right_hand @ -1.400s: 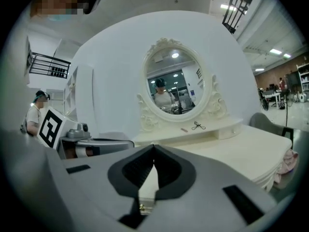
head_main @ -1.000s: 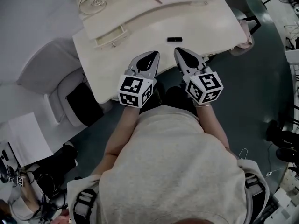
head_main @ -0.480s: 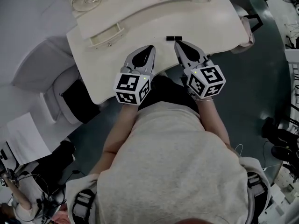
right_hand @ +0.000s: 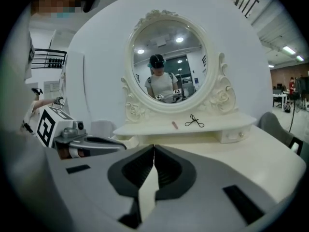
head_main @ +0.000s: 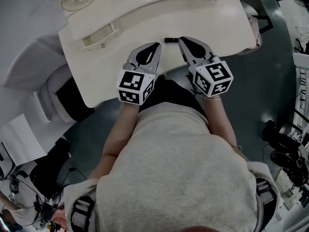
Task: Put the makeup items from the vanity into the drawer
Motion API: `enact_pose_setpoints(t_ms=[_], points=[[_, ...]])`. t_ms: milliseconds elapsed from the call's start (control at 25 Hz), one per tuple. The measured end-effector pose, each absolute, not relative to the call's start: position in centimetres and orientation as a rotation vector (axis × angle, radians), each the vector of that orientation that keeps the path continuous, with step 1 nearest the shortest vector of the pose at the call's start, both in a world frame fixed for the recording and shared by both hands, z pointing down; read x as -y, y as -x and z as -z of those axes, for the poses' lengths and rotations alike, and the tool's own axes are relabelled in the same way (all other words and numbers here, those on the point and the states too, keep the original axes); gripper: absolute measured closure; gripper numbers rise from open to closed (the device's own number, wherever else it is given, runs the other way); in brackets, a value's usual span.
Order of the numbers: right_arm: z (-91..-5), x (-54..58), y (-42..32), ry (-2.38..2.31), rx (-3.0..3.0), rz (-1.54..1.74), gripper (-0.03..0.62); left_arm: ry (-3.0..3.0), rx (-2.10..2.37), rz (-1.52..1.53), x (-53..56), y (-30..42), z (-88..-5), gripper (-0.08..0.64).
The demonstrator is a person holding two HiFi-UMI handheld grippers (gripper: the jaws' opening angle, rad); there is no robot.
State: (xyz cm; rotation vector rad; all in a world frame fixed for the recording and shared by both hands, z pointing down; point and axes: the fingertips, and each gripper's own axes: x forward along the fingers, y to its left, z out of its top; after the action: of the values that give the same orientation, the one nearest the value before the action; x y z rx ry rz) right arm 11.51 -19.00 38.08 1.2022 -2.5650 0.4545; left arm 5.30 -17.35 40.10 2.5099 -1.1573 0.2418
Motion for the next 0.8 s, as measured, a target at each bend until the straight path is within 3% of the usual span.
enact_pose_setpoints(t_ms=[680,800], points=[[-46.6,21.1,-13.9,-0.948,2.416,-0.569,0.580,-2.362,1.160,-0.347,18.6,-5.8,-45.1,0.551],[-48.0,21.3,-13.8,-0.916,2.400,-0.594,0.544,-2.336,1.144,-0.369,18.3,-6.0,-46.3,0.551]])
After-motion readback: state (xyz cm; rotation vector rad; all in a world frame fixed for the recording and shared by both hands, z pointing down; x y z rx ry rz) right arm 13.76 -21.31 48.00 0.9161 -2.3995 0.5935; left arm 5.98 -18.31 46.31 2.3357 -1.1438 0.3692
